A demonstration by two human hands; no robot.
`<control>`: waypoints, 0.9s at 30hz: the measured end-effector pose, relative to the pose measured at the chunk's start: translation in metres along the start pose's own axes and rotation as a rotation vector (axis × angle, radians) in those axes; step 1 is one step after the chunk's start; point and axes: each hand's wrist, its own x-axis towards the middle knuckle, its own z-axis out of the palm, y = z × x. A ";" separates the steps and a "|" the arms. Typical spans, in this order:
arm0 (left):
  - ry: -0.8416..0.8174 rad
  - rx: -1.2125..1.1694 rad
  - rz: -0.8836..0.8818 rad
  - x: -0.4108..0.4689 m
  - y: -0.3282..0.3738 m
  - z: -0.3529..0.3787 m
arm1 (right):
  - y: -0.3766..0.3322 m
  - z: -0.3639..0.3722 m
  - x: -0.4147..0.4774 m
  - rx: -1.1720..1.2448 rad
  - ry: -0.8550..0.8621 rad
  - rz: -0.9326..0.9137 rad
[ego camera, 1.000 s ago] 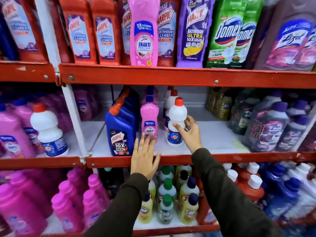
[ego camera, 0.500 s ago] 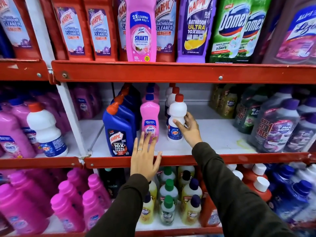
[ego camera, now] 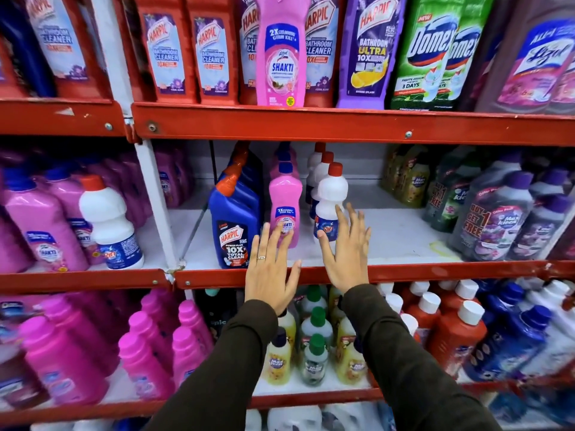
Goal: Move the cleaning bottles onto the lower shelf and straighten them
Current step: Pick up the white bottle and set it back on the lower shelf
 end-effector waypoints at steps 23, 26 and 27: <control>0.138 0.116 -0.196 -0.081 -0.235 -0.126 | -0.241 0.096 -0.061 0.439 -0.077 -0.238; 0.121 0.084 -0.272 -0.090 -0.266 -0.129 | -0.275 0.120 -0.054 0.599 -0.203 -0.136; 0.112 0.072 -0.278 -0.092 -0.276 -0.129 | -0.287 0.128 -0.051 0.654 -0.260 -0.076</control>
